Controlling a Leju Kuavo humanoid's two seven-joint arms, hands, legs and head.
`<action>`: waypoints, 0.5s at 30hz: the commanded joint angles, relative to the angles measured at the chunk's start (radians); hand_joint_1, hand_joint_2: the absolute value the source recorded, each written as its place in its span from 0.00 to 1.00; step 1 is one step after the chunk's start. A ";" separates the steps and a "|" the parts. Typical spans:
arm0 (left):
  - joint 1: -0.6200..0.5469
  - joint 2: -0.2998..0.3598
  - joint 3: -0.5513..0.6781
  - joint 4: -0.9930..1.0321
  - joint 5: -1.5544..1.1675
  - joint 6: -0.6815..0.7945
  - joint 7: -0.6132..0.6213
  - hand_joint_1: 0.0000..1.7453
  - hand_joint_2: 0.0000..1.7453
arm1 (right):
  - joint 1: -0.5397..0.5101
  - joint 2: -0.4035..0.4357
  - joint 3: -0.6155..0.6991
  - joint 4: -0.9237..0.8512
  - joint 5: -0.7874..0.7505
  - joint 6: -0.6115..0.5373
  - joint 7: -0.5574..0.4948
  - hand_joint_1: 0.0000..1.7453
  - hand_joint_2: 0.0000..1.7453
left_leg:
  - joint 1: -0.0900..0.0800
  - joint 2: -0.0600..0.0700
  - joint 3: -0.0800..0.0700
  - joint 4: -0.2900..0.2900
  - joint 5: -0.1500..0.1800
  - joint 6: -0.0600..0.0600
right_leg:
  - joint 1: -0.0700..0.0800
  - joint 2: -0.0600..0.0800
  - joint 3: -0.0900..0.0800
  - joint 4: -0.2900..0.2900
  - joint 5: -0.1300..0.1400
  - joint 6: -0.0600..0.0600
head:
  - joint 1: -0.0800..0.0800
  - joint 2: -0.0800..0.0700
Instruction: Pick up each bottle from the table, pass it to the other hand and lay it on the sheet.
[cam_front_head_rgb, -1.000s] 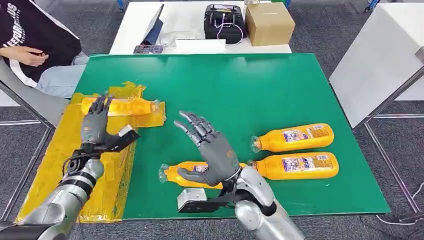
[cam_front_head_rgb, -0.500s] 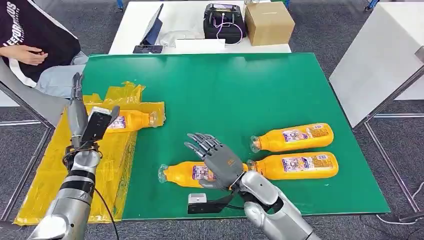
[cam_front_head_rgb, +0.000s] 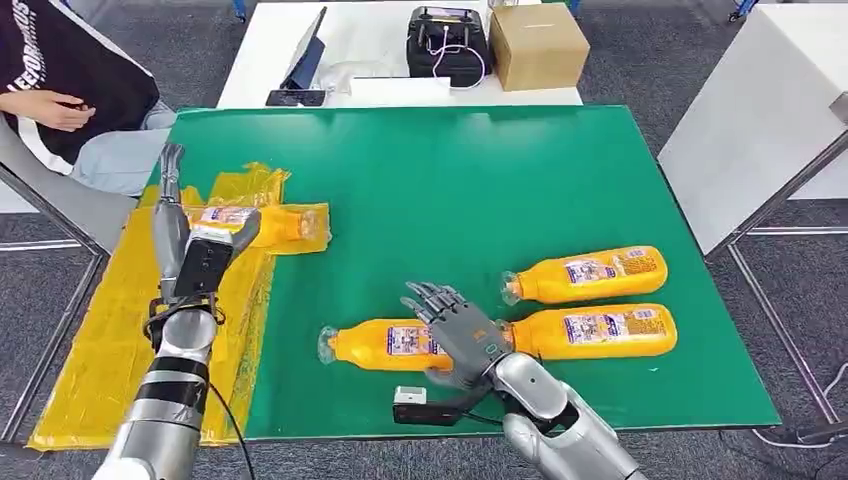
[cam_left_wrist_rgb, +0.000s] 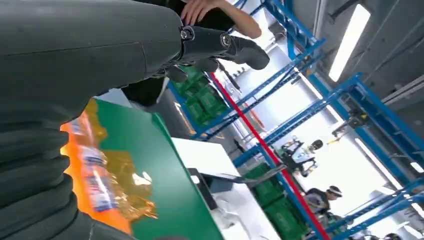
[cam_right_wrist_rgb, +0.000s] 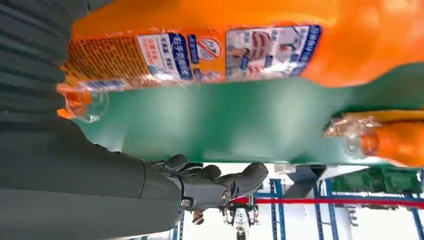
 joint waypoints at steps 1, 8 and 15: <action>0.026 -0.041 -0.130 -0.106 -0.012 0.009 0.015 0.00 1.00 | -0.023 -0.004 0.031 0.196 0.046 0.013 0.034 0.00 1.00 | 0.001 -0.001 0.006 -0.001 -0.001 -0.001 | 0.001 -0.003 0.008 -0.003 -0.002 0.000 | 0.000 0.000; 0.034 -0.041 -0.146 -0.119 -0.025 0.019 0.022 0.00 1.00 | -0.022 -0.003 0.035 0.207 0.048 0.010 0.034 0.00 1.00 | 0.000 0.001 0.005 -0.001 -0.002 0.000 | 0.001 -0.001 0.006 -0.002 -0.001 0.000 | 0.000 0.000; 0.056 -0.048 -0.207 -0.158 -0.039 0.020 0.023 0.00 1.00 | -0.009 -0.016 0.029 0.226 0.081 0.006 0.091 0.00 1.00 | 0.001 -0.001 0.004 -0.001 0.000 0.000 | 0.001 -0.003 0.005 -0.002 -0.001 0.000 | 0.000 0.000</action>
